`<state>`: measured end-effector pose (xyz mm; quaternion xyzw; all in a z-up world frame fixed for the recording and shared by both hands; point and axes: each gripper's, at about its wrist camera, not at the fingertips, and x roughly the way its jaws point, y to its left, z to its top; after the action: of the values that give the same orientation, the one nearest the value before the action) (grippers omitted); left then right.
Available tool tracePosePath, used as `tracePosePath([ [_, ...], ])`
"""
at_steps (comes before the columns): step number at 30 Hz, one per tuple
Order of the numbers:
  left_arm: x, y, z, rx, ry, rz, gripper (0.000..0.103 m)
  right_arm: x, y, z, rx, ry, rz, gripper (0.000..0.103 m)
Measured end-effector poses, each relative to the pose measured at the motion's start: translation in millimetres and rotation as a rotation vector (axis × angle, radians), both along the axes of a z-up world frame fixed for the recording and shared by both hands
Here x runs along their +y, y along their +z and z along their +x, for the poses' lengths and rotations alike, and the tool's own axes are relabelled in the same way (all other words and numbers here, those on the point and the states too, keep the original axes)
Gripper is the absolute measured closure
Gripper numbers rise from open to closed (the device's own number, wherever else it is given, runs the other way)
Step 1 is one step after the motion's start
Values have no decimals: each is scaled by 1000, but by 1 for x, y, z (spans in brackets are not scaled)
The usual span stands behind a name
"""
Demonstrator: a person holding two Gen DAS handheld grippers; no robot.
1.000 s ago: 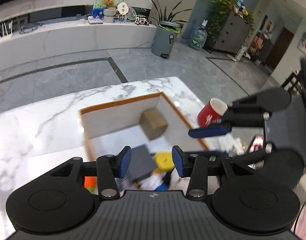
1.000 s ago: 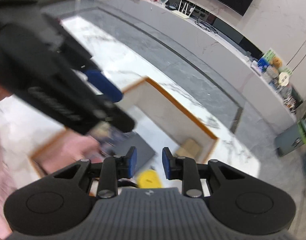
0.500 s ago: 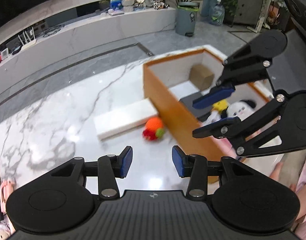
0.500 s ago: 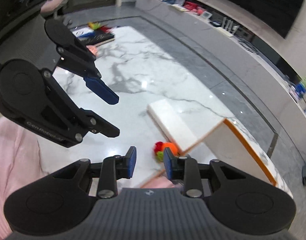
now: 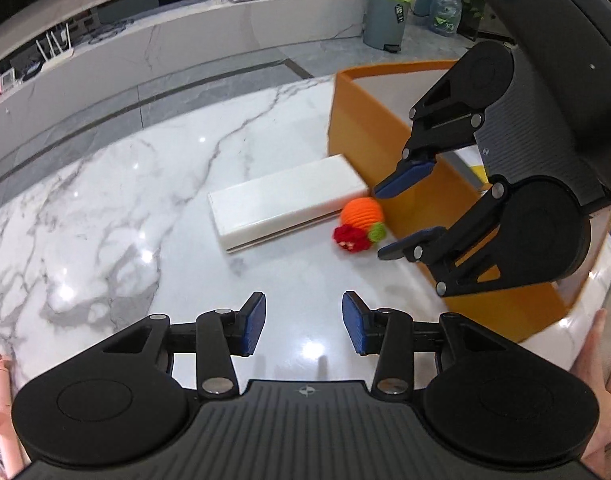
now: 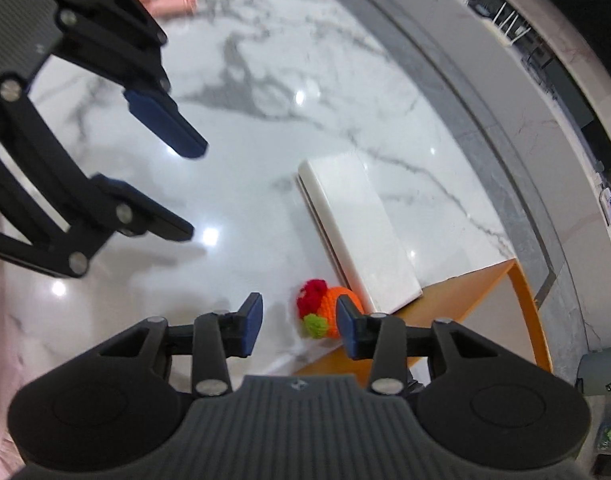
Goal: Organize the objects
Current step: 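Move the right tool to the orange crochet plush while the left tool approaches the white box, then grasp the orange crochet plush with the right tool while the left tool grasps the white box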
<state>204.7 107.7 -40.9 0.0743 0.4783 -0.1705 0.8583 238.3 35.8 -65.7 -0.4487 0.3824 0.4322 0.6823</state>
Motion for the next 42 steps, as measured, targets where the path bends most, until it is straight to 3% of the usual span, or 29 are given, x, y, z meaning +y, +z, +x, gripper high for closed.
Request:
tracePosePath([
  [4,6,-15,8,19,9,-11,54,11,-18,15,6,16,-78,53],
  [14,7,-27,12,24,-9,-19,54,26,-48,30,14,5,-203,53],
  [18,12,-31,12,27,9,-41,54,29,-56,30,-26,18,-245,51],
  [28,10,-29,10,7,-27,-22,54,27,-59,34,-36,-6,-253,55],
  [33,6,-18,10,-56,-112,-32,54,21,-35,24,-21,5,-181,56],
  [36,1,-10,13,-99,-160,30,52,13,-2,16,22,2,-95,56],
  [42,-26,4,21,-209,-355,217,30,-16,59,1,1,4,-24,56],
])
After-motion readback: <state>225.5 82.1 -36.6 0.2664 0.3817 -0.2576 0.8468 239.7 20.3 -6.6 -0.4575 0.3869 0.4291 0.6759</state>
